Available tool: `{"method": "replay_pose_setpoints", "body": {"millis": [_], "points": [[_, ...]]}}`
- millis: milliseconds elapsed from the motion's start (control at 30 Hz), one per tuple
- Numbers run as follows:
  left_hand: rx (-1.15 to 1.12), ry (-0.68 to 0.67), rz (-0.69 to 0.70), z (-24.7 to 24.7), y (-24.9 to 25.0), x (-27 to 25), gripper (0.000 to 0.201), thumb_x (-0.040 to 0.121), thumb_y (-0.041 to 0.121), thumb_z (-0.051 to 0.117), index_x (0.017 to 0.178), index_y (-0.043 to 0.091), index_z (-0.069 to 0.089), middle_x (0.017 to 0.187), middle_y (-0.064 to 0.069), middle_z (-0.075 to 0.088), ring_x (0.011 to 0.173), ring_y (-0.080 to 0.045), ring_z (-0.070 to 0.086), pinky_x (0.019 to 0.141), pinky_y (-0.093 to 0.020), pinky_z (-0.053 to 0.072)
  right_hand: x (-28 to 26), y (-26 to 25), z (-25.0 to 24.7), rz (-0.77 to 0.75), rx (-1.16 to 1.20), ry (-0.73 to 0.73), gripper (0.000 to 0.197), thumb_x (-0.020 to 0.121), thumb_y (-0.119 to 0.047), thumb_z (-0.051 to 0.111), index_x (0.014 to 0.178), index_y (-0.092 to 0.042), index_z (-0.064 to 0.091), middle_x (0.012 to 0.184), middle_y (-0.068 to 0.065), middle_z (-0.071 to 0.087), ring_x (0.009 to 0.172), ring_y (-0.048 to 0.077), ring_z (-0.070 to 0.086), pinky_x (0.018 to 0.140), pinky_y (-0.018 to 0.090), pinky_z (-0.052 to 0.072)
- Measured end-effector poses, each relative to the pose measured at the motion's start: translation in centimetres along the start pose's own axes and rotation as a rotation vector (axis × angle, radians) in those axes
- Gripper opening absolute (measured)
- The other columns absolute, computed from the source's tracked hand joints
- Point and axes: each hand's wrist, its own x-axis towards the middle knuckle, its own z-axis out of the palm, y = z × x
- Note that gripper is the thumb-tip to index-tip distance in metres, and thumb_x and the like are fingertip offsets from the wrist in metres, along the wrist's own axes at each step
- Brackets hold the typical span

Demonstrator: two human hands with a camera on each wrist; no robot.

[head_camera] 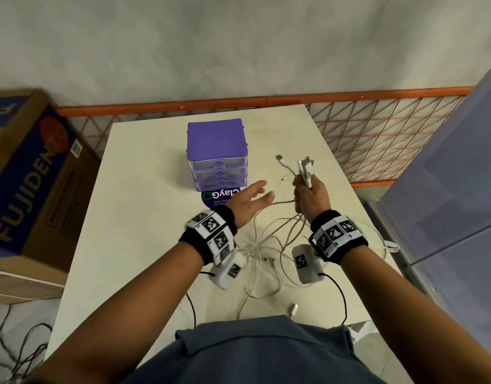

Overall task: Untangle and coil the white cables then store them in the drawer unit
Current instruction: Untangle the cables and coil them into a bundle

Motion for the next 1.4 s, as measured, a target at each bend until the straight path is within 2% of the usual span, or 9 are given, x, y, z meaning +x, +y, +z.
{"method": "replay_pose_setpoints", "body": {"millis": [167, 300, 433, 700, 933, 1133, 1233, 1333, 1400], "points": [[-0.194, 0.026, 0.031, 2.1, 3.4, 0.7, 0.050, 0.077, 0.047, 0.064, 0.112, 0.013, 0.054, 0.119, -0.009, 0.058, 0.116, -0.020, 0.052, 0.105, -0.034, 0.038, -1.1, -2.6, 2.1, -0.168, -0.207, -0.234, 0.026, 0.090, 0.003, 0.042, 0.111, -0.008, 0.054, 0.083, -0.006, 0.054, 0.064, -0.011, 0.054, 0.063, 0.015, 0.043], [-0.260, 0.247, -0.049, 2.3, 3.0, 1.5, 0.051, 0.090, 0.047, 0.047, 0.116, 0.005, 0.062, 0.121, -0.016, 0.062, 0.115, -0.025, 0.057, 0.105, -0.039, 0.042, -1.5, -3.0, 3.4, -0.288, -0.549, -0.327, 0.024, 0.091, -0.004, 0.037, 0.106, 0.004, 0.055, 0.098, 0.021, 0.064, 0.089, 0.029, 0.061, 0.065, 0.021, 0.033], [-0.392, 0.333, 0.042, 1.6, 3.4, 0.9, 0.038, 0.099, 0.029, 0.036, 0.115, 0.008, 0.063, 0.120, -0.013, 0.061, 0.111, -0.019, 0.053, 0.097, -0.029, 0.041, -2.0, -3.5, 4.2, -0.294, -0.525, -0.345, 0.029, 0.093, -0.010, 0.038, 0.118, 0.002, 0.048, 0.100, 0.024, 0.065, 0.090, 0.032, 0.061, 0.058, 0.015, 0.029], [-1.003, 0.503, 0.103, -3.0, 3.8, 1.2, 0.036, 0.101, 0.025, 0.032, 0.067, 0.014, 0.042, 0.036, 0.009, 0.043, 0.032, -0.004, 0.045, 0.058, -0.030, 0.049, -1.3, -1.0, 4.2, -0.092, -0.477, -0.497, 0.022, 0.089, -0.016, 0.053, 0.069, -0.009, 0.051, 0.055, 0.000, 0.047, 0.048, 0.008, 0.042, 0.049, 0.017, 0.032], [-1.222, 0.686, -0.006, -9.1, 1.1, 1.8, 0.045, 0.101, 0.031, 0.031, 0.059, 0.015, 0.034, 0.042, 0.004, 0.036, 0.037, -0.010, 0.037, 0.053, -0.031, 0.040, -1.1, 3.1, 2.5, -0.099, -0.508, -0.412, 0.020, 0.092, -0.012, 0.048, 0.072, -0.013, 0.043, 0.054, -0.002, 0.039, 0.050, 0.015, 0.033, 0.053, 0.026, 0.028], [-0.765, 0.402, -0.358, -6.6, -3.6, 0.5, 0.065, 0.090, 0.064, 0.022, 0.095, 0.009, 0.057, 0.091, -0.007, 0.061, 0.085, -0.022, 0.057, 0.085, -0.036, 0.039, -0.5, 2.1, 2.9, -0.160, -0.542, -0.350, 0.015, 0.093, -0.012, 0.046, 0.078, -0.010, 0.044, 0.059, 0.009, 0.041, 0.063, 0.025, 0.036, 0.060, 0.029, 0.028], [-0.415, 0.150, -0.434, -4.4, -2.9, -1.4, 0.073, 0.090, 0.065, 0.014, 0.091, 0.009, 0.061, 0.088, -0.003, 0.063, 0.075, -0.018, 0.056, 0.066, -0.029, 0.039, -0.1, 1.8, 3.4, -0.166, -0.621, -0.379, 0.015, 0.093, -0.013, 0.046, 0.088, -0.001, 0.052, 0.068, 0.014, 0.047, 0.068, 0.026, 0.041, 0.061, 0.028, 0.026], [-0.061, 0.261, -0.079, -2.2, -1.3, -2.8, 0.027, 0.091, 0.034, 0.053, 0.075, 0.014, 0.060, 0.077, 0.001, 0.063, 0.061, -0.004, 0.054, 0.066, -0.026, 0.041, -0.3, 1.0, 4.0, -0.192, -0.707, -0.432, 0.013, 0.093, -0.015, 0.045, 0.088, -0.004, 0.051, 0.073, 0.016, 0.050, 0.070, 0.027, 0.043, 0.062, 0.029, 0.028], [0.327, 0.315, 0.224, -1.8, -0.3, -3.0, 0.017, 0.082, 0.015, 0.064, 0.099, 0.013, 0.062, 0.101, 0.000, 0.063, 0.087, -0.008, 0.056, 0.084, -0.020, 0.039, -0.6, 0.6, 4.5, -0.223, -0.729, -0.486, 0.011, 0.091, -0.011, 0.045, 0.090, -0.004, 0.053, 0.077, 0.020, 0.056, 0.073, 0.029, 0.048, 0.067, 0.031, 0.034]]}}
